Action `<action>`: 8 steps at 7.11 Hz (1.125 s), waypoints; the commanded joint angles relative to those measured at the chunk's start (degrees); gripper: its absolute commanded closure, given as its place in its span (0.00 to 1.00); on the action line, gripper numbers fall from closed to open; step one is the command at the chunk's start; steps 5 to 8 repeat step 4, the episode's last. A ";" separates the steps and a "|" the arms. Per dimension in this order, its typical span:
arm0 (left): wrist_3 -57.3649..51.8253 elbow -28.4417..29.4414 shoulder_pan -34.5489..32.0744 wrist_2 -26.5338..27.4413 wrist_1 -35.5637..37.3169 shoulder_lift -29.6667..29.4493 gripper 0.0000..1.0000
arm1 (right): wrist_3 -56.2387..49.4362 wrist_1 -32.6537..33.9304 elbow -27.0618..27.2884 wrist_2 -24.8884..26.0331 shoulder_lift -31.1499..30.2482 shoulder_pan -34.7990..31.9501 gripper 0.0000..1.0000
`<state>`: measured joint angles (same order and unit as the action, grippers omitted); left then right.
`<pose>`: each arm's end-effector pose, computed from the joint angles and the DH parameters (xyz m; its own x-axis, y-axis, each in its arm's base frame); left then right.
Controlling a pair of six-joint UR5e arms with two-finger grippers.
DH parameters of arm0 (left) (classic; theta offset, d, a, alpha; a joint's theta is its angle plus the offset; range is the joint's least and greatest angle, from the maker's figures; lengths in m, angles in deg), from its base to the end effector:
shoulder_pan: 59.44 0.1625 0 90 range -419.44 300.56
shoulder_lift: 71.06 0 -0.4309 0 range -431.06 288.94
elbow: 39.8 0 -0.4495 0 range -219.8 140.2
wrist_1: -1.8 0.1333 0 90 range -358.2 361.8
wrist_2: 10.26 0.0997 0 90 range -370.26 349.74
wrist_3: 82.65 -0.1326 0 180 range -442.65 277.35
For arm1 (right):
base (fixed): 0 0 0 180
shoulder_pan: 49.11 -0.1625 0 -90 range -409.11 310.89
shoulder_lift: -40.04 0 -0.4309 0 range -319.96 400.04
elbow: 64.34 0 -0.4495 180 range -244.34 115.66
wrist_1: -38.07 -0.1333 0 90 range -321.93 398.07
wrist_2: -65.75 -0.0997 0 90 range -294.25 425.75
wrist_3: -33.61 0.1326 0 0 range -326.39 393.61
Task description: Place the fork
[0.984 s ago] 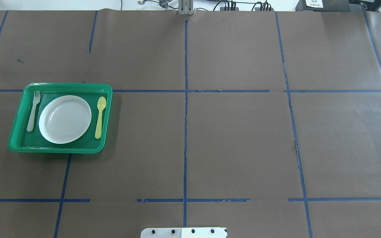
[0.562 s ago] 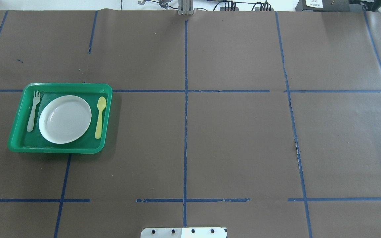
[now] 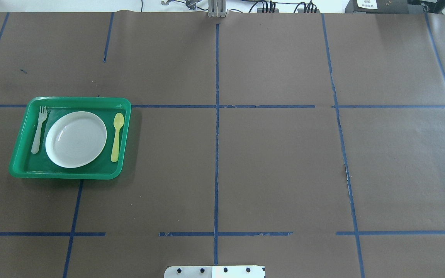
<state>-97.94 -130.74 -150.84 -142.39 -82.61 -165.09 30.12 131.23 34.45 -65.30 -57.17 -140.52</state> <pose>-0.0584 -0.5755 0.6528 0.7214 0.2391 -0.6499 -0.1719 0.9710 0.1664 0.0583 -0.4909 0.6803 0.7536 -0.0242 0.6569 0.0213 0.9997 0.0124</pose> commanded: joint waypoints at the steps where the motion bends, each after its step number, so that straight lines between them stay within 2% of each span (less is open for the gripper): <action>1: 0.00 -0.21 0.00 -0.06 0.03 -0.02 0.00 | -0.02 0.00 0.00 0.00 0.00 0.00 0.00; 8: 0.00 -0.64 0.00 0.03 0.03 -0.20 0.00 | 0.06 0.00 0.00 0.00 0.00 0.00 0.00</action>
